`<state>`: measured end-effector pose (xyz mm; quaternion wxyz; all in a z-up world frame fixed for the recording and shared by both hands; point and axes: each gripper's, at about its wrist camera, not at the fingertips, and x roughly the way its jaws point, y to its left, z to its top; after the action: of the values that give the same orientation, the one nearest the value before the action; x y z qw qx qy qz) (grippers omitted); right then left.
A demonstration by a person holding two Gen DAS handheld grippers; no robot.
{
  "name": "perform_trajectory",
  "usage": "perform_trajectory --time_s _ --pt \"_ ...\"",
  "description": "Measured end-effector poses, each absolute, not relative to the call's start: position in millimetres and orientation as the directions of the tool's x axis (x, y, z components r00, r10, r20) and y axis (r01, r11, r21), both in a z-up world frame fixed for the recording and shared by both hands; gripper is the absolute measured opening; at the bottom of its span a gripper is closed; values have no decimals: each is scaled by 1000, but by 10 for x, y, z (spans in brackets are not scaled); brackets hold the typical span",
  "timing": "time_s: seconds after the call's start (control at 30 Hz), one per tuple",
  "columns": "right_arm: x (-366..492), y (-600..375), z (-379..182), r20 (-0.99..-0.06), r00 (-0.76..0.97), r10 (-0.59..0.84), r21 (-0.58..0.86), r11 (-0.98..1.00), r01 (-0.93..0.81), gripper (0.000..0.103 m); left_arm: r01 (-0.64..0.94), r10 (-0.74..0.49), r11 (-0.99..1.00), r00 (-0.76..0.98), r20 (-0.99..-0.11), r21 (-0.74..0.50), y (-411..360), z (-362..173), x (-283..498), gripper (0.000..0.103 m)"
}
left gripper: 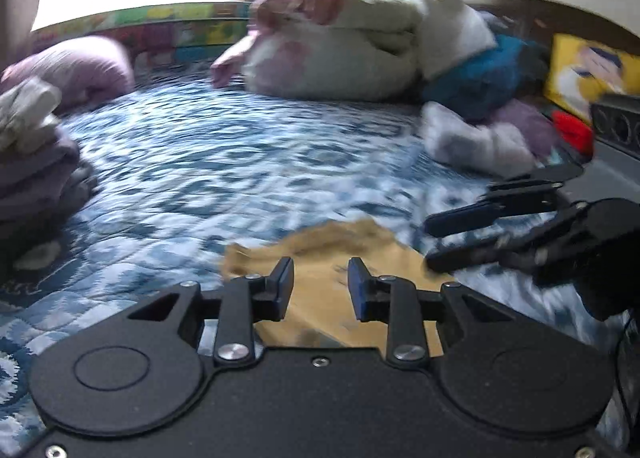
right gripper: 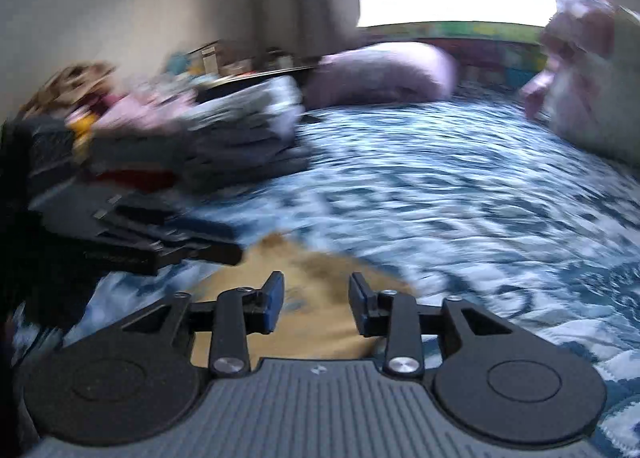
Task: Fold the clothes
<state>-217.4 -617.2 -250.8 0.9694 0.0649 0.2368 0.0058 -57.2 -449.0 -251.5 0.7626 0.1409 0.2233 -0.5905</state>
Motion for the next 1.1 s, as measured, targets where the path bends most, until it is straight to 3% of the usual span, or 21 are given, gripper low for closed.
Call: perform_trajectory --time_s 0.03,0.07,0.1,0.27,0.37,0.47,0.6,0.67,0.73,0.8,0.83,0.97,1.1 --pt "-2174 -6081 -2559 -482 875 49 111 994 5 47 961 -813 274 215 -541 -31 -4543 -2588 -597 34" --pt "-2133 -6008 -2642 -521 853 37 90 996 11 51 955 -779 297 244 -577 3 -4614 -2694 -609 46" --pt "-2082 -5958 -2748 -558 830 10 72 997 37 53 948 -766 316 271 -583 26 -4654 -2782 -610 50" --pt "-2302 -6091 -2639 -483 875 -40 206 966 157 55 888 -829 417 282 -483 -196 -4400 -2551 -461 51" --pt "-2406 -6348 -2696 -481 874 -69 396 872 287 58 811 -819 468 249 -517 -352 -4314 -2684 -308 51" --pt "-2397 -6533 -2925 -492 870 -12 575 746 335 58 727 -811 502 207 -547 -469 -4295 -2846 -178 51" --pt "-2306 -6529 -3044 -491 871 4 607 719 338 57 657 -830 490 150 -537 -573 -4325 -2994 -84 51" --pt "-2258 -6590 -3089 -475 880 19 647 685 334 48 625 -845 475 127 -519 -620 -4331 -3019 -45 49" --pt "-2204 -6658 -3140 -457 889 38 689 647 326 46 594 -861 457 107 -498 -662 -4343 -3035 -10 47" --pt "-2118 -6662 -3150 -457 888 57 694 647 315 45 591 -860 457 102 -501 -665 -4404 -3049 -11 35" --pt "-2078 -6644 -3151 -462 885 59 684 659 314 44 594 -857 460 103 -504 -660 -4430 -3051 -19 35" --pt "-2021 -6601 -3182 -468 882 59 677 665 315 23 558 -869 441 71 -489 -703 -4425 -3086 10 25" --pt "-2052 -6608 -3172 -446 892 74 711 635 303 16 447 -901 401 36 -431 -800 -4303 -3100 57 12"
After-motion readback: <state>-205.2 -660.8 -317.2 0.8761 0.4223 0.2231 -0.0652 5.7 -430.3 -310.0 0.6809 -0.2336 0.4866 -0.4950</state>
